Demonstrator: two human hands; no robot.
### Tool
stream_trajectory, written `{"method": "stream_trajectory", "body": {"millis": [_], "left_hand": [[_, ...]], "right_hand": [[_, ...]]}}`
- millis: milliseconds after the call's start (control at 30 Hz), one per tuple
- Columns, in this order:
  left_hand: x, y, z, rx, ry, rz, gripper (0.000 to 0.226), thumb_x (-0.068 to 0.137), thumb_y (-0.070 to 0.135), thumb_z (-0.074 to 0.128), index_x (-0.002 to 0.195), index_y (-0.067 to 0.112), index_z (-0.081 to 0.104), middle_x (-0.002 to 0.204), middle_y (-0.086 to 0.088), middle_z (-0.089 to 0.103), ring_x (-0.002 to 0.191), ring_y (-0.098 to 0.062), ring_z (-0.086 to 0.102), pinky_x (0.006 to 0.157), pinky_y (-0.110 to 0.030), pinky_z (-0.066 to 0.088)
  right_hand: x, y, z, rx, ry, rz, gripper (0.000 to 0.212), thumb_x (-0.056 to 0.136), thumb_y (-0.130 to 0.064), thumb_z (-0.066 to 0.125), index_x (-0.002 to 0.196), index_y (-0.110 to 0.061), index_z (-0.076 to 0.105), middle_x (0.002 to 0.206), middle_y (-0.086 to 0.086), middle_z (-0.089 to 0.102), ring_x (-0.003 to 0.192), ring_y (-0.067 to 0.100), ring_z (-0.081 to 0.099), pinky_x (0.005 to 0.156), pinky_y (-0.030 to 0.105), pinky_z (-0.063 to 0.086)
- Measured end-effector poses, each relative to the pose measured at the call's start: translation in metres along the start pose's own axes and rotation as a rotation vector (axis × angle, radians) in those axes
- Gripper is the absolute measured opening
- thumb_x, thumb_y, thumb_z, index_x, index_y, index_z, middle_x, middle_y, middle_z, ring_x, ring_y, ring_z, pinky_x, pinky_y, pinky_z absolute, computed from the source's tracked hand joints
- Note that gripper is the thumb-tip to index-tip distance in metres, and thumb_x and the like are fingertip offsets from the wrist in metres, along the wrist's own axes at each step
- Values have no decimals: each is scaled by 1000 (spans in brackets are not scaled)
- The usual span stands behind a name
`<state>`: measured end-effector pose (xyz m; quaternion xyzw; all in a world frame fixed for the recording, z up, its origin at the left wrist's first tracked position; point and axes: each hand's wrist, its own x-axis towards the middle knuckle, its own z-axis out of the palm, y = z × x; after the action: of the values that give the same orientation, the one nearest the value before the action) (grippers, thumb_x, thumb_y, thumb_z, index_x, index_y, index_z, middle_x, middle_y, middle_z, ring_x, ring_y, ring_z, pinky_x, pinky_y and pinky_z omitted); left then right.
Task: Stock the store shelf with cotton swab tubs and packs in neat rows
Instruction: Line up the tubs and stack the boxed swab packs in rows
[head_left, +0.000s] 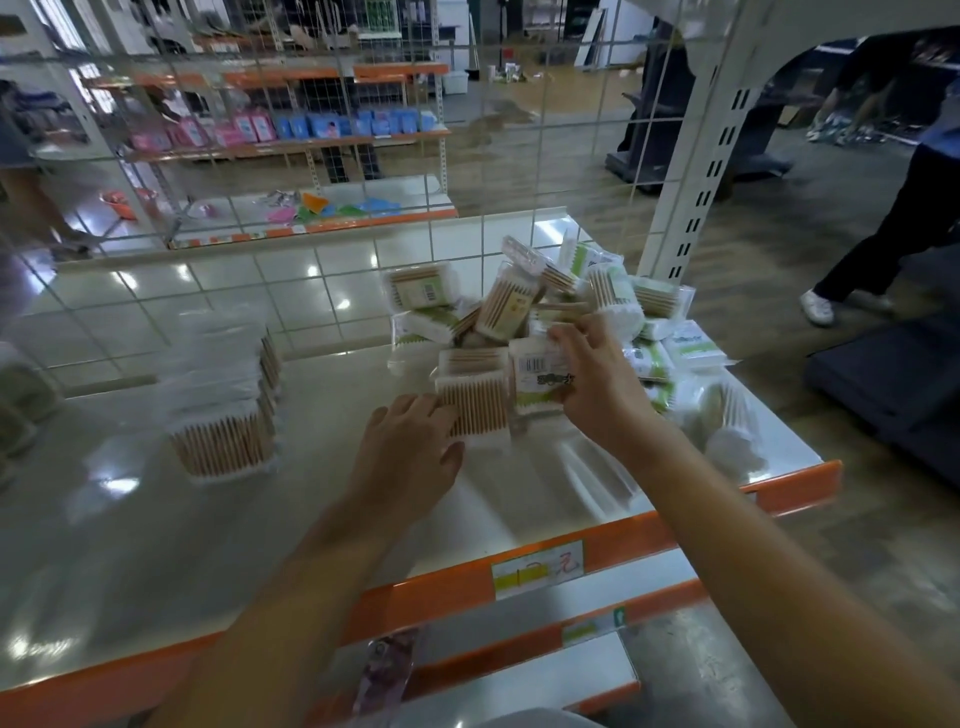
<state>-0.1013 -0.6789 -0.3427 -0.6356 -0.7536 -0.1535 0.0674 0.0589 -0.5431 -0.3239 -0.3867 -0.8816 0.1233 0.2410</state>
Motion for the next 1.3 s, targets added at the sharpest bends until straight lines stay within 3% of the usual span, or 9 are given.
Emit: {"method": "stream_trajectory", "body": {"millis": [133, 233, 333, 467, 567, 667, 833, 1033, 1300], "left_hand": [[3, 2, -3, -165, 80, -68, 28, 76, 11, 69, 103, 3, 67, 98, -13, 67, 90, -33, 60, 76, -37, 46], [4, 6, -7, -325, 135, -104, 32, 81, 14, 62, 112, 6, 65, 108, -10, 66, 100, -28, 58, 81, -28, 39], [3, 12, -15, -441, 195, -119, 32, 83, 11, 64, 115, 10, 63, 111, -3, 64, 103, -20, 57, 84, -22, 36], [6, 17, -24, -768, 158, -178, 32, 82, 20, 68, 112, 27, 61, 97, 19, 60, 91, 0, 56, 74, -11, 40], [7, 18, -28, -990, 72, -169, 28, 72, 40, 68, 99, 40, 60, 93, 14, 69, 93, -3, 63, 75, -28, 55], [6, 23, -30, -1148, 24, -124, 26, 70, 34, 68, 97, 33, 65, 95, 15, 71, 92, -6, 66, 73, -29, 57], [3, 21, -29, -1416, 52, -174, 35, 63, 24, 74, 96, 16, 69, 96, 0, 73, 94, -15, 67, 79, -25, 53], [0, 16, -35, -1437, 156, -195, 40, 59, 29, 74, 97, 18, 69, 96, -2, 73, 93, -21, 66, 83, -37, 53], [4, 12, -59, -1322, 186, -93, 37, 69, 1, 73, 95, 26, 65, 78, 11, 71, 72, -5, 67, 58, -17, 50]], "right_hand": [[-3, -2, -6, 145, 49, 55, 47, 74, 6, 62, 119, -5, 52, 118, 11, 41, 96, 27, 50, 79, 43, 50], [-5, -6, -11, 338, 71, 141, 36, 79, 2, 67, 113, -9, 58, 108, 4, 46, 76, 8, 48, 66, 11, 47], [-9, -11, -16, 496, 136, 184, 33, 76, 1, 71, 107, -11, 64, 101, 6, 57, 69, 1, 51, 56, 2, 41], [-14, -26, -30, 693, 157, 206, 36, 77, 2, 70, 108, -15, 65, 85, -7, 59, 65, -8, 57, 57, 2, 41], [-17, -37, -41, 791, 147, 177, 36, 78, 3, 68, 104, -20, 65, 86, -6, 60, 69, -5, 60, 60, 6, 46], [-19, -44, -48, 831, 133, 158, 35, 77, 2, 69, 99, -25, 64, 89, 0, 64, 81, 16, 63, 69, 15, 54], [-21, -49, -50, 914, 101, 145, 35, 77, 2, 69, 93, -29, 63, 86, -1, 65, 87, 24, 64, 75, 23, 56], [-24, -52, -49, 932, 98, 132, 37, 76, 0, 71, 94, -30, 62, 88, -9, 63, 84, 13, 61, 83, 31, 55], [-31, -55, -40, 917, -149, 68, 35, 73, -13, 75, 99, -32, 62, 91, -8, 65, 85, 4, 63, 80, 28, 53]]}}
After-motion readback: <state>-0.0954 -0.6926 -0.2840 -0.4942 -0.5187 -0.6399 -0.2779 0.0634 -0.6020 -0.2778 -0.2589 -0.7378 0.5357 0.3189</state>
